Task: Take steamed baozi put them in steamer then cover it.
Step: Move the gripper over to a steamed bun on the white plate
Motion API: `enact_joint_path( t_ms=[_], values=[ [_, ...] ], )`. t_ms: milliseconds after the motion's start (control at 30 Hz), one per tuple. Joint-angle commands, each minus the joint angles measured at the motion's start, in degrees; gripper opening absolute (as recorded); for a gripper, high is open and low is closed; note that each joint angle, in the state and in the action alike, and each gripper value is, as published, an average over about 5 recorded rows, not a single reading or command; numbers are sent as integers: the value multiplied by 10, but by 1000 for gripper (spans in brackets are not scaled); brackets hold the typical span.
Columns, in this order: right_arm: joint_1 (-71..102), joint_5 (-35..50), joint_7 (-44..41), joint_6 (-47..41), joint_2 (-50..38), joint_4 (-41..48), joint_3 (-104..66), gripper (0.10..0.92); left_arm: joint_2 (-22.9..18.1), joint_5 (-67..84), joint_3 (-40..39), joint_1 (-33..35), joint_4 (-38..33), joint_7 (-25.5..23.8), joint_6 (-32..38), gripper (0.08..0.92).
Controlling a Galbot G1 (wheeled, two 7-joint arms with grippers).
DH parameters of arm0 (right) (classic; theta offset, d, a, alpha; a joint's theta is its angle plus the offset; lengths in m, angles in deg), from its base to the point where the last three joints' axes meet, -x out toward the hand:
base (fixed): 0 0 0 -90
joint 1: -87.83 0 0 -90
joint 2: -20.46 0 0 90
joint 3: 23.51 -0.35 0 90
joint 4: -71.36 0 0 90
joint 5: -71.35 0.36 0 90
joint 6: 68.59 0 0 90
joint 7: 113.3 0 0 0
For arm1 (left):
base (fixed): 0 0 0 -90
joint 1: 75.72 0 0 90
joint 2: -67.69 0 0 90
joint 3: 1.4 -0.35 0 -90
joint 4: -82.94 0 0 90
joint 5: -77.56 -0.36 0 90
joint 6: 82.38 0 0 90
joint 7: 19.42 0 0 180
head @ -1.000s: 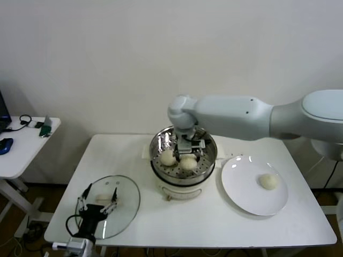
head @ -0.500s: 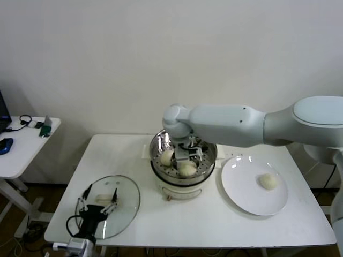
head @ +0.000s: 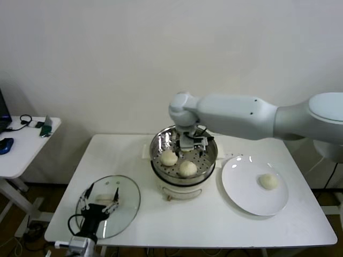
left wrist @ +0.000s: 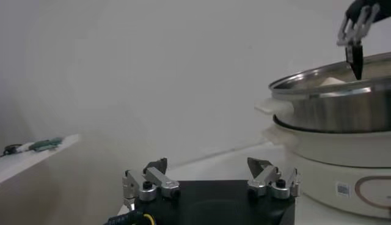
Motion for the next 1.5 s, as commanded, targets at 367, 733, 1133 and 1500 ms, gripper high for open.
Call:
enact_joint_path(
  t_ms=[367, 733, 1133, 1500],
  values=[
    [-9, 166, 90, -375, -344, -19, 79, 823, 11, 1, -4, -7, -6, 1, -4, 823],
    [257, 78, 89, -342, -391, 82, -132, 823, 5, -7, 5, 4, -13, 3, -9, 823],
    [374, 2, 90, -305, -335, 179, -258, 823, -3, -17, 8, 12, -12, 4, -8, 823],
    [388, -20, 88, -289, -286, 228, -288, 823, -5, -23, 7, 10, -10, 5, -10, 823]
  ],
)
